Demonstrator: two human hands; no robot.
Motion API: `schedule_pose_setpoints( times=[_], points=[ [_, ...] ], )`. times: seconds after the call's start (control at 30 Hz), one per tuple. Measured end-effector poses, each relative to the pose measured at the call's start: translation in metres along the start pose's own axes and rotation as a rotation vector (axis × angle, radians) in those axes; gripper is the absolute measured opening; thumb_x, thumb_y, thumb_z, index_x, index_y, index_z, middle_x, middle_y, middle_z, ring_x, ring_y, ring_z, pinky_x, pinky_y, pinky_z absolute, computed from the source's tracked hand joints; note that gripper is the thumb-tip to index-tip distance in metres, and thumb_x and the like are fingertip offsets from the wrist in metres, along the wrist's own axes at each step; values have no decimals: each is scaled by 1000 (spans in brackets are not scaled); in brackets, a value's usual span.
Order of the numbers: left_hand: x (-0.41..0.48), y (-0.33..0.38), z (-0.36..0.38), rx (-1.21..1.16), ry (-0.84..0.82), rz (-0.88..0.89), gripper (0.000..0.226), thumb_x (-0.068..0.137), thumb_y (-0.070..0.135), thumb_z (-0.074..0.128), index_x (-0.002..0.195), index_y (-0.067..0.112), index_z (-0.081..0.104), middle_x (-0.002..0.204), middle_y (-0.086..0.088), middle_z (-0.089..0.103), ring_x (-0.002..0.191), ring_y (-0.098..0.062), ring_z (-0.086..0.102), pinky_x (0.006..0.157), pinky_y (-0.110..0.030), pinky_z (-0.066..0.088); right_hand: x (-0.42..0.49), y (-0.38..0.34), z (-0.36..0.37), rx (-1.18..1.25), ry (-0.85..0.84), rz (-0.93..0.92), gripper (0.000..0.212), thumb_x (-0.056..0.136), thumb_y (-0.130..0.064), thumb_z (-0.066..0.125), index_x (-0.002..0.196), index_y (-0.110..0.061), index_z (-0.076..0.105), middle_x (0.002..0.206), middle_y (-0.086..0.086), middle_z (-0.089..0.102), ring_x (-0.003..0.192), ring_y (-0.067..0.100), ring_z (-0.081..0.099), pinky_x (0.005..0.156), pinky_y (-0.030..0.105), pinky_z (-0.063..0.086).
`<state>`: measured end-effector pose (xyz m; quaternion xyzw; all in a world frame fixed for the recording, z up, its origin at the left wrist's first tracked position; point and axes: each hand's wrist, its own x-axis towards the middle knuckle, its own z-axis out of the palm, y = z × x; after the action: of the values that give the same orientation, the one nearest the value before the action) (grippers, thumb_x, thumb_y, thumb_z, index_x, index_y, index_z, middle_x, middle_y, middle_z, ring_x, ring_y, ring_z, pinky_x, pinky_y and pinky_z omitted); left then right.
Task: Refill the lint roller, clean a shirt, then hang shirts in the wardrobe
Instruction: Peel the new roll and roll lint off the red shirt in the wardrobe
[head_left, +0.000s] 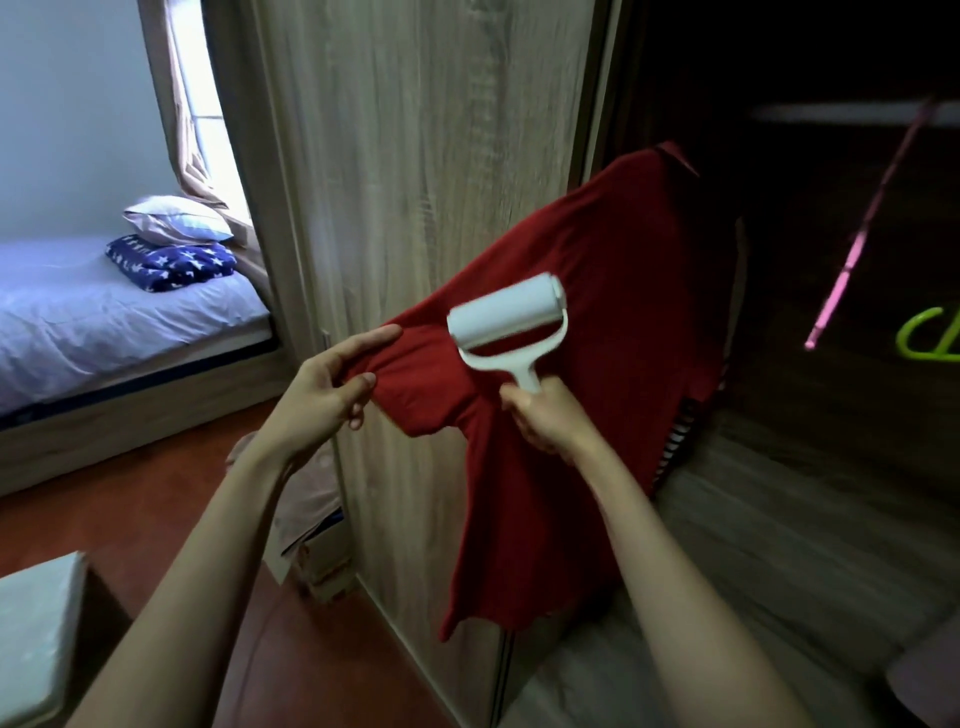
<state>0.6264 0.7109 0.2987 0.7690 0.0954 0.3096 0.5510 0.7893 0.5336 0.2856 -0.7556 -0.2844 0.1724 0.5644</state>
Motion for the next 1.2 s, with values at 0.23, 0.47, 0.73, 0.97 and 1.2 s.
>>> schedule_pose_setpoints(
  times=[0.23, 0.47, 0.73, 0.97, 1.2],
  points=[
    [5, -11, 1, -73, -8, -25, 56, 92, -17, 39, 131, 18, 56, 52, 13, 50, 44, -2, 32, 41, -12, 34, 11, -43, -22, 320, -89, -64, 39, 89, -9, 44, 52, -15, 38, 31, -6, 23, 22, 8, 19, 37, 12, 12],
    [6, -16, 5, -94, -27, -38, 57, 91, -18, 39, 132, 18, 55, 52, 14, 45, 44, -2, 31, 41, -12, 33, 5, 47, -25, 340, -190, 38, 40, 92, -4, 40, 53, -11, 34, 30, -7, 23, 21, 5, 19, 34, 8, 15],
    [-4, -28, 20, -118, -32, -55, 57, 91, -18, 39, 134, 16, 53, 54, 16, 49, 44, -2, 32, 42, -12, 33, -43, 189, 16, 412, -217, 331, 38, 76, -11, 48, 45, -17, 27, 31, -4, 20, 23, 9, 17, 35, 12, 14],
    [-51, -47, 80, 93, 96, 255, 52, 92, -16, 42, 135, 14, 50, 126, -1, 54, 61, -2, 53, 54, -17, 49, -50, 169, -18, 627, -116, 253, 35, 71, -15, 50, 46, -17, 26, 30, -4, 17, 22, 8, 15, 35, 7, 18],
    [-82, -97, 149, 227, -68, 347, 50, 95, 7, 51, 143, 16, 44, 145, 9, 46, 125, -24, 53, 95, -33, 50, -102, 204, -66, 609, 1, 366, 43, 81, -10, 47, 42, -19, 30, 29, -4, 18, 20, 8, 16, 35, 7, 18]
  ],
)
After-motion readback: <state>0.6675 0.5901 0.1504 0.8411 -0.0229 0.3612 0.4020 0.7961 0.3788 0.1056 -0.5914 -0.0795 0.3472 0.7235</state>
